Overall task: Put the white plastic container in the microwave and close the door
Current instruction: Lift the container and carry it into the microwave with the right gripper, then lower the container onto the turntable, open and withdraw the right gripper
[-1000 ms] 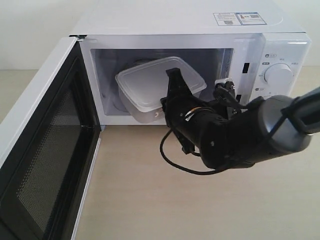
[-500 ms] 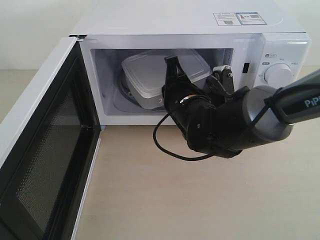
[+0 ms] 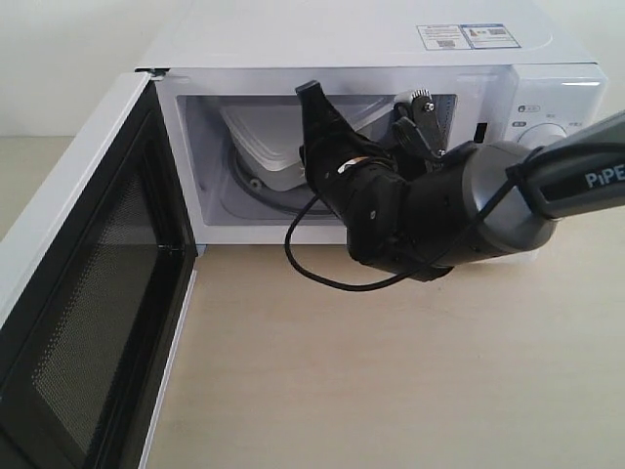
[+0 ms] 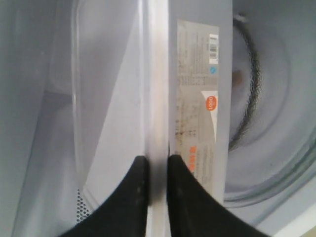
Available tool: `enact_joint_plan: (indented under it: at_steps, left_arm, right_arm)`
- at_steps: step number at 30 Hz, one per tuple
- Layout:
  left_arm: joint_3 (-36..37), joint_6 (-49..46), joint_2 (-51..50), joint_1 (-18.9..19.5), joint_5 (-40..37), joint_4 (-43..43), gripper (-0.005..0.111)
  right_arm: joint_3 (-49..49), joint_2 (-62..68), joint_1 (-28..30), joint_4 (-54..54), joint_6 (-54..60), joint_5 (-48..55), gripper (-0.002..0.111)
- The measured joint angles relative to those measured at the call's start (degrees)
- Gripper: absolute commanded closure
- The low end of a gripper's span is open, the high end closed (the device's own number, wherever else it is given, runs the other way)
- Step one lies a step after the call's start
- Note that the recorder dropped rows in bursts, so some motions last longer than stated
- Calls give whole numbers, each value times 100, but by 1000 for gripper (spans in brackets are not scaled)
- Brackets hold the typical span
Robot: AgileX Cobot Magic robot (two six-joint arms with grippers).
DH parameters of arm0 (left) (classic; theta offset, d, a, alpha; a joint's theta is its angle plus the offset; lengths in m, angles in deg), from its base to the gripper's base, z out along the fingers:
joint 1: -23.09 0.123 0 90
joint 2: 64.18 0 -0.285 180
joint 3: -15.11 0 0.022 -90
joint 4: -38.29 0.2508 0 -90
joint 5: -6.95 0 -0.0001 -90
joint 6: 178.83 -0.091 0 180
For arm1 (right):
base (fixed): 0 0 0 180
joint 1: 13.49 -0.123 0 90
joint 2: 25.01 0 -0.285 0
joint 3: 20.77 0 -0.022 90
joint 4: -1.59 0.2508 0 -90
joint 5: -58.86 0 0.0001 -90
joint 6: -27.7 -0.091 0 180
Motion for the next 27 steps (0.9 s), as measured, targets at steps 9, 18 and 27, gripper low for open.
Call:
enact_joint_plan:
  at_steps: [9, 18, 27]
  left_arm:
    - [0, 0, 0, 0, 0, 0, 102]
    - [0, 0, 0, 0, 0, 0, 102]
    - [0, 0, 0, 0, 0, 0, 102]
  right_arm:
    - [-3, 92, 0, 14, 106, 168, 90]
    - [-3, 152, 0, 358, 83, -149, 80]
    - [1077, -1096, 0, -133, 1454, 516, 108]
